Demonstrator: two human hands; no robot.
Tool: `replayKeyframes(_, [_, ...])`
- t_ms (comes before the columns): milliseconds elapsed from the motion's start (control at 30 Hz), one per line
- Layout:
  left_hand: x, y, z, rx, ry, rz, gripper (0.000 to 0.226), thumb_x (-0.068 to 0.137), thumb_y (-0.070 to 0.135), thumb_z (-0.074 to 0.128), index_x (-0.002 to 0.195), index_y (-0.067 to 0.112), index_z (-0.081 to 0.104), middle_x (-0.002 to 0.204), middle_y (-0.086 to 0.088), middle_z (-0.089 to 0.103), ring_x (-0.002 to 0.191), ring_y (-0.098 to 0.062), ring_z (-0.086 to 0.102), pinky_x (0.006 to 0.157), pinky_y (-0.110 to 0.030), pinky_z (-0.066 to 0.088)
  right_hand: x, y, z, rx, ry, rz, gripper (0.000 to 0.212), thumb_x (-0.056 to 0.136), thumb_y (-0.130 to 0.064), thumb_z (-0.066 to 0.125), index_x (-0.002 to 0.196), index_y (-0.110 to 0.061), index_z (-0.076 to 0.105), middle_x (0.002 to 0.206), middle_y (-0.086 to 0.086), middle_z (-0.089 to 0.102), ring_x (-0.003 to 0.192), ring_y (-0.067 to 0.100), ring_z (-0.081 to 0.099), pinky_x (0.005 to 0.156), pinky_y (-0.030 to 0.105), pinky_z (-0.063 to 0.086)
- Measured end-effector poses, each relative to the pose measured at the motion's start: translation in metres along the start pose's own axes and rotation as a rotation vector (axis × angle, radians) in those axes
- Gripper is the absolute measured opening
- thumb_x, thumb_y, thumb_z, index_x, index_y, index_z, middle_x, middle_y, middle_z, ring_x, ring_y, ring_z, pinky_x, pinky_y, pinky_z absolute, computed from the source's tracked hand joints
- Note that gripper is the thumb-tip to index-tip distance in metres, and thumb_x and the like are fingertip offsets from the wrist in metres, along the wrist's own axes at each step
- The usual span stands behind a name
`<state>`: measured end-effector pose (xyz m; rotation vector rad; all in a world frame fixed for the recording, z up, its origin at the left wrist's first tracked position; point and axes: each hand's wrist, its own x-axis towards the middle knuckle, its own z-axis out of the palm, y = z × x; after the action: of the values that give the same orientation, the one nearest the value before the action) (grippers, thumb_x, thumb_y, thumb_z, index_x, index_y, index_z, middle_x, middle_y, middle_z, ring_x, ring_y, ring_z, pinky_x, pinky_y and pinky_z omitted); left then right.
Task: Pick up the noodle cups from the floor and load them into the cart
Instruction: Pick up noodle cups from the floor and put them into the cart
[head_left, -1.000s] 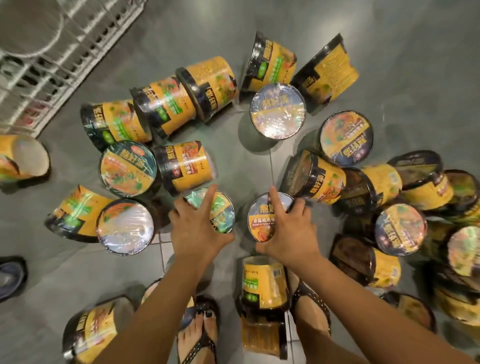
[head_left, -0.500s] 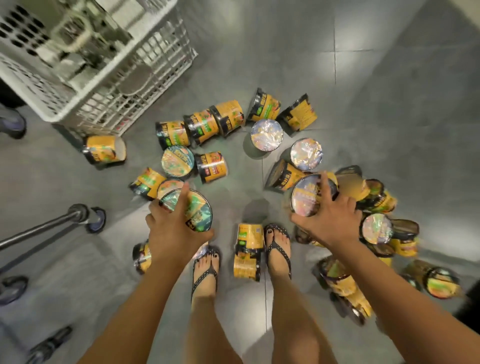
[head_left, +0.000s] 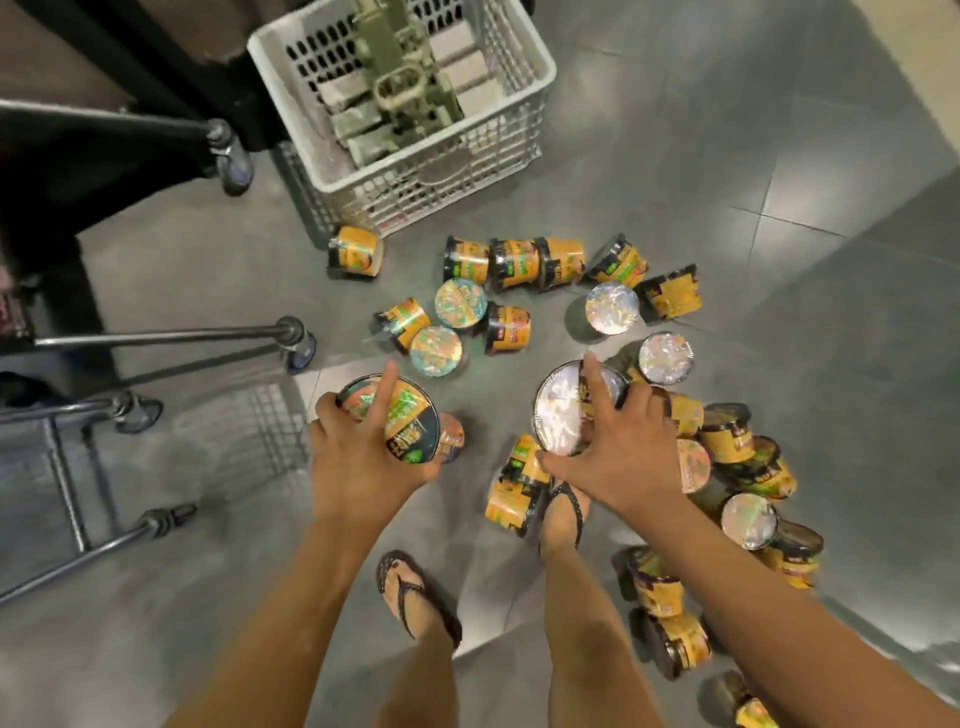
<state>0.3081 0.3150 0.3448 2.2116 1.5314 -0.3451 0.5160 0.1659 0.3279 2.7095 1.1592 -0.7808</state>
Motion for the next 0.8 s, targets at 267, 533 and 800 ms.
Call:
replayKeyframes(267, [-0.063,-0.136,0.000,-0.037,0.011,-0.138,0.118,0.054,0.056,0.083,0.149,0.050,0.014,0.132,-0.020,0.028,0.112,-0.040,0.038,0.083,-0.047,0.050,-0.060,-0.119,0.040,-0.091,-0.106,-0.144,0.116,0.065,-0.077,0.058,0.153,-0.037,-0.007,0.124,0.014,0.038,0.116,0.035,0.039,0.088,0.041,0.040])
replayKeyframes(533, [-0.160,-0.279,-0.008,-0.154,-0.034,-0.371,0.121,0.052,0.062,0.078,0.148,0.054,0.005,0.129,-0.014,0.022,0.117,-0.036,0.033,0.086,-0.043,0.049,-0.150,-0.259,0.073,-0.221,-0.142,-0.286,0.119,0.055,-0.078,0.055,0.151,-0.040,-0.004,0.126,0.011,0.039,0.117,0.033,0.039,0.085,0.042,0.044])
replayKeyframes(800, [-0.249,-0.357,-0.029,-0.354,0.005,-0.649,0.114,0.057,0.072,0.069,0.148,0.053,0.003,0.133,-0.014,0.021,0.116,-0.035,0.036,0.091,-0.043,0.046,-0.230,-0.367,0.075,-0.285,-0.272,-0.491,0.121,0.054,-0.079,0.054,0.147,-0.045,-0.016,0.127,0.010,0.033,0.122,0.032,0.035,0.087,0.042,0.049])
